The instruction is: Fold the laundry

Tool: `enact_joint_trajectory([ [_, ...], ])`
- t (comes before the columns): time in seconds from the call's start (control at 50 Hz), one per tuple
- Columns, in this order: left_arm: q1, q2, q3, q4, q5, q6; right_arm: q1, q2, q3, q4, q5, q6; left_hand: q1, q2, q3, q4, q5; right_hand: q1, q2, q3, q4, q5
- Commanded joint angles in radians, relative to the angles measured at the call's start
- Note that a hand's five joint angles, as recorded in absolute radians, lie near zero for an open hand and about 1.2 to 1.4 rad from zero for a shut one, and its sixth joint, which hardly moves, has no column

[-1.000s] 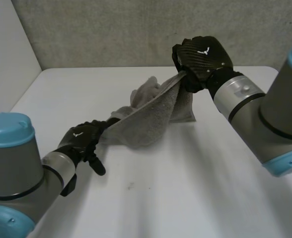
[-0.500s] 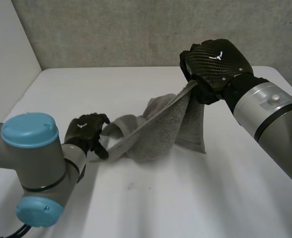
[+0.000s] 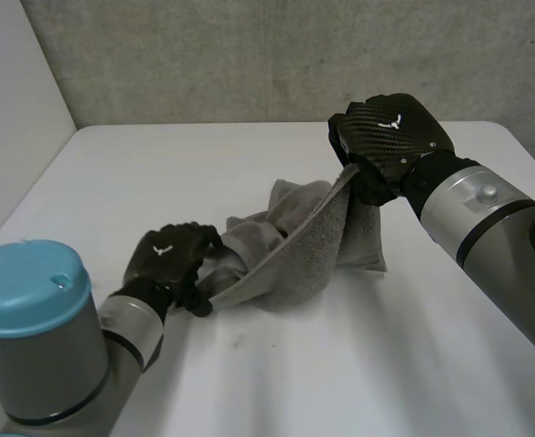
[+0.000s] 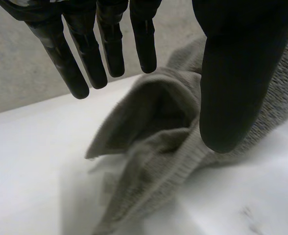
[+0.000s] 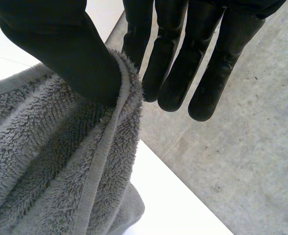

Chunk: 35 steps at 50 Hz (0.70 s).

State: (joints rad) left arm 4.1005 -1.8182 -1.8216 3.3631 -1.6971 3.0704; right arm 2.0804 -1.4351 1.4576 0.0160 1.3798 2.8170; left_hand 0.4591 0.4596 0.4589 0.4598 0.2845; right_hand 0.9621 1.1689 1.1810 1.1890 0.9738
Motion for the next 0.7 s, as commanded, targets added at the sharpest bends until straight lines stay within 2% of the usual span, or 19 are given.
enact_joint_trajectory([
  [0.02, -0.025, -0.125, 0.062, 0.010, 0.002, 0.001, 0.000, -0.004, 0.017, -0.001, -0.001, 0.007, 0.139, 0.138, 0.139, 0.138, 0.139, 0.434, 0.227, 0.215, 0.207, 0.248],
  [0.1, -0.029, -0.174, 0.091, 0.007, 0.001, -0.001, 0.000, -0.005, 0.026, -0.004, 0.001, 0.006, 0.189, 0.188, 0.189, 0.188, 0.189, 0.434, 0.227, 0.215, 0.207, 0.248],
  [0.18, -0.037, -0.208, 0.116, 0.013, 0.001, -0.001, -0.002, -0.005, 0.038, -0.002, -0.001, 0.007, 0.434, 0.434, 0.435, 0.434, 0.435, 0.434, 0.227, 0.215, 0.207, 0.248],
  [0.2, -0.037, -0.208, 0.116, 0.013, 0.001, -0.001, -0.002, -0.005, 0.038, -0.002, -0.001, 0.007, 0.436, 0.435, 0.436, 0.435, 0.436, 0.434, 0.227, 0.215, 0.207, 0.248],
  [0.22, -0.037, -0.217, 0.126, 0.016, 0.001, 0.002, -0.002, -0.005, 0.044, -0.002, -0.001, 0.007, 0.590, 0.589, 0.590, 0.589, 0.590, 0.434, 0.227, 0.215, 0.207, 0.248],
  [0.24, -0.037, -0.223, 0.140, 0.022, -0.001, 0.007, -0.002, -0.005, 0.050, -0.002, -0.001, 0.009, 0.847, 0.846, 0.847, 0.846, 0.847, 0.434, 0.227, 0.215, 0.207, 0.248],
  [0.28, -0.035, -0.227, 0.156, 0.030, -0.003, 0.010, -0.006, -0.004, 0.056, -0.002, -0.002, 0.010, 0.936, 0.936, 0.937, 0.936, 0.936, 0.434, 0.227, 0.215, 0.207, 0.248],
  [0.42, -0.008, -0.208, 0.179, 0.019, -0.001, 0.021, -0.026, 0.016, 0.076, 0.024, -0.012, -0.007, 0.937, 0.937, 0.937, 0.936, 0.937, 0.434, 0.227, 0.215, 0.207, 0.248],
  [0.46, 0.046, -0.156, 0.162, -0.011, 0.019, 0.086, -0.031, 0.097, 0.073, 0.099, -0.045, -0.048, 0.937, 0.937, 0.937, 0.936, 0.937, 0.434, 0.227, 0.215, 0.207, 0.248],
  [0.52, 0.060, -0.131, 0.160, -0.039, 0.036, 0.149, -0.040, 0.139, 0.070, 0.151, -0.065, -0.091, 0.937, 0.937, 0.937, 0.936, 0.937, 0.434, 0.227, 0.215, 0.207, 0.248],
  [0.56, 0.078, -0.107, 0.172, -0.117, 0.072, 0.308, -0.069, 0.221, 0.058, 0.264, -0.087, -0.204, 0.937, 0.937, 0.937, 0.936, 0.937, 0.434, 0.227, 0.215, 0.207, 0.248],
  [0.58, 0.078, -0.107, 0.173, -0.117, 0.073, 0.309, -0.069, 0.222, 0.058, 0.265, -0.087, -0.205, 0.937, 0.937, 0.937, 0.936, 0.937, 0.434, 0.227, 0.215, 0.207, 0.248],
  [0.62, 0.101, -0.107, 0.183, -0.178, 0.091, 0.457, -0.077, 0.303, 0.026, 0.350, -0.094, -0.305, 0.937, 0.937, 0.937, 0.936, 0.937, 0.434, 0.227, 0.215, 0.207, 0.248],
  [0.64, 0.101, -0.107, 0.183, -0.179, 0.091, 0.458, -0.077, 0.303, 0.026, 0.351, -0.094, -0.306, 0.937, 0.937, 0.937, 0.936, 0.937, 0.434, 0.227, 0.215, 0.207, 0.248],
  [0.68, 0.125, -0.116, 0.217, -0.203, 0.091, 0.566, -0.074, 0.337, 0.001, 0.368, -0.097, -0.329, 0.937, 0.937, 0.937, 0.936, 0.937, 0.434, 0.227, 0.215, 0.207, 0.248],
  [0.7, 0.126, -0.116, 0.217, -0.203, 0.091, 0.567, -0.072, 0.366, -0.025, 0.365, -0.097, -0.326, 0.937, 0.937, 0.937, 0.936, 0.937, 0.434, 0.227, 0.215, 0.207, 0.248],
])
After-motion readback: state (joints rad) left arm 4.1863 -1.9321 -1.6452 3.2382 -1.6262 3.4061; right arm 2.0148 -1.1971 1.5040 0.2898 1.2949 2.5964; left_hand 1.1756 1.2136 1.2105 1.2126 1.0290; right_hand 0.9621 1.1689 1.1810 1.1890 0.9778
